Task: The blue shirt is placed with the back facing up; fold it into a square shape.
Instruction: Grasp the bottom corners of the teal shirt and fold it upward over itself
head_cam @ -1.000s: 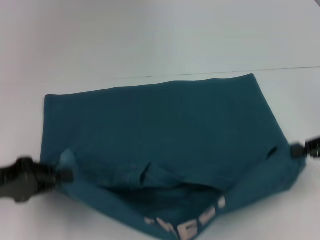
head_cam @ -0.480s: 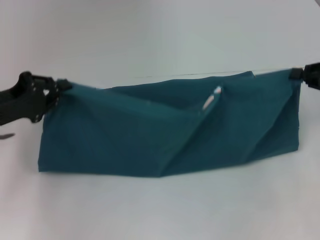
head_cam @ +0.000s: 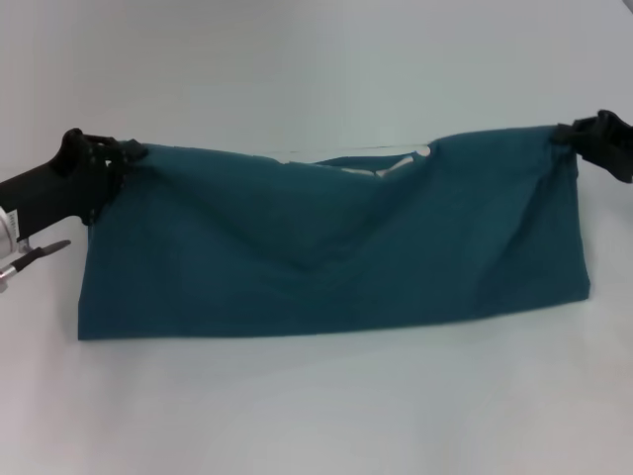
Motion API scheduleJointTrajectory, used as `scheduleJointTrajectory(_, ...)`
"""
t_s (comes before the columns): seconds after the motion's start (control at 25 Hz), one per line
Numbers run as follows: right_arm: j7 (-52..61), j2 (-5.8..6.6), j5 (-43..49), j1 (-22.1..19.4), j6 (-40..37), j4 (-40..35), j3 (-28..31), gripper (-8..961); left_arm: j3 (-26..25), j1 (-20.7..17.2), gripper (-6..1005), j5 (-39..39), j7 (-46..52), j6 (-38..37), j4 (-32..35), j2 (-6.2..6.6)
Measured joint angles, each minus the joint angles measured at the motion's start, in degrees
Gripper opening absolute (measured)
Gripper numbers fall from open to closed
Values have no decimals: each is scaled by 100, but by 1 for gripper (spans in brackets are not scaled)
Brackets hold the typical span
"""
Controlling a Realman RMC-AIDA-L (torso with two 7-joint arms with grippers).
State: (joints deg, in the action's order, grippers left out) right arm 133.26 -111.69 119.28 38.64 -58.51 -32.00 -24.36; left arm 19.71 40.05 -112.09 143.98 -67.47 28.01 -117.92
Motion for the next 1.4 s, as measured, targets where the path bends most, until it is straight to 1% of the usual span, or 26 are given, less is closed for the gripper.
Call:
scheduleJointTrajectory(0.08, -67, -46, 2, 99, 163, 1, -85, 84, 12, -9, 48, -24, -3, 165, -1, -23)
scheduleJointTrajectory(0.16, -102, -71, 8, 188, 300, 2, -250, 84, 198, -21, 48, -54, -9, 296, 13, -31)
scheduleJointTrajectory(0.28, -105, -68, 13, 273, 439, 4, -572, 84, 646, -36, 48, -60, -19, 427, 93, -5)
scheduleJointTrajectory(0.4, -107, -35, 13, 326, 534, 4, -818, 84, 1062, -36, 49, -60, -25, 564, 237, 11)
scheduleJointTrajectory(0.52, -107, -24, 18, 354, 657, -1, -975, 85, 1293, -35, 49, -60, -31, 735, 334, 14)
scheduleJointTrajectory(0.72, -108, -8, 26, 406, 985, -38, -1222, 85, 1320, -13, 48, -40, 19, 998, 357, 16)
scheduleJointTrajectory(0.88, -108, 14, 14, 528, 1246, -22, -1264, 84, 1276, 15, 49, -5, 191, 1273, 348, 3)
scheduleJointTrajectory(1.0, -108, -19, 21, 668, 1505, 48, -1302, 84, 1293, 52, 48, 0, 265, 1518, 325, -34)
scheduleJointTrajectory(1.2, -108, -46, 27, 888, 2060, 318, -1641, 85, 1328, 90, 48, 0, 287, 1794, 286, -62)
scheduleJointTrajectory(1.4, -106, -70, 31, 946, 2332, 411, -1722, 85, 1315, 53, 49, 2, 294, 1957, 277, -70)
